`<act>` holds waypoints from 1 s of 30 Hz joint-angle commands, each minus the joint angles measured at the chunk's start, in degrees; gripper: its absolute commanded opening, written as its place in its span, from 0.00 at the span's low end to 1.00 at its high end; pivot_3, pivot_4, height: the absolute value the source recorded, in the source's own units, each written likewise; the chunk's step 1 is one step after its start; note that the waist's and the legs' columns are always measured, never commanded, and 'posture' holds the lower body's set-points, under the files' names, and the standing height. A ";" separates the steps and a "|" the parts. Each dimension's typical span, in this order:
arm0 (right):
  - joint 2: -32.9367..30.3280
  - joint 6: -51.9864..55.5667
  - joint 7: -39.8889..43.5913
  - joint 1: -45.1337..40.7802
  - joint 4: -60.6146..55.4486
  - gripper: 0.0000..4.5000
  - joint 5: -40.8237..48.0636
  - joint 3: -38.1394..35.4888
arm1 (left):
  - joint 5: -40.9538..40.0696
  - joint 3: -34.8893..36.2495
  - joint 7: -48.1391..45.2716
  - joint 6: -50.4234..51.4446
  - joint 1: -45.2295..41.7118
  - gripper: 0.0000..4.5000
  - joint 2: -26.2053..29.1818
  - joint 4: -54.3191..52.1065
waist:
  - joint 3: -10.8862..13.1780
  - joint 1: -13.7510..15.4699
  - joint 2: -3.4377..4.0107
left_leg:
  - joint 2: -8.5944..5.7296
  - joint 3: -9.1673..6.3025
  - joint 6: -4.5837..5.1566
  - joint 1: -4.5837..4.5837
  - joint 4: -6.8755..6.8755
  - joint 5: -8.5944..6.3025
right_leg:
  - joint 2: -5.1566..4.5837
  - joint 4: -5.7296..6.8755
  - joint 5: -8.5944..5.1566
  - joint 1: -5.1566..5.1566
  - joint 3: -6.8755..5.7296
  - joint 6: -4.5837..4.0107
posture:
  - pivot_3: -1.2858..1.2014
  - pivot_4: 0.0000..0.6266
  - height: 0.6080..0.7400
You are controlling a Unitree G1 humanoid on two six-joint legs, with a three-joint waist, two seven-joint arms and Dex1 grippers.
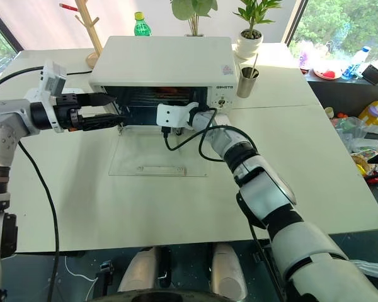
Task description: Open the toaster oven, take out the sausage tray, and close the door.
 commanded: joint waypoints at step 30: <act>-13.13 11.51 11.21 26.12 -51.47 0.01 -0.07 -5.99 | 8.74 -3.11 -7.43 -9.34 -10.70 1.00 -2.76 16.24 | 0.04 2.06 -0.08 | -0.19 -0.26 0.18 -0.10 0.09 -0.10 | -0.03 -0.05 -0.01 0.06 -0.02 0.01 | 0.52 0.24 0.82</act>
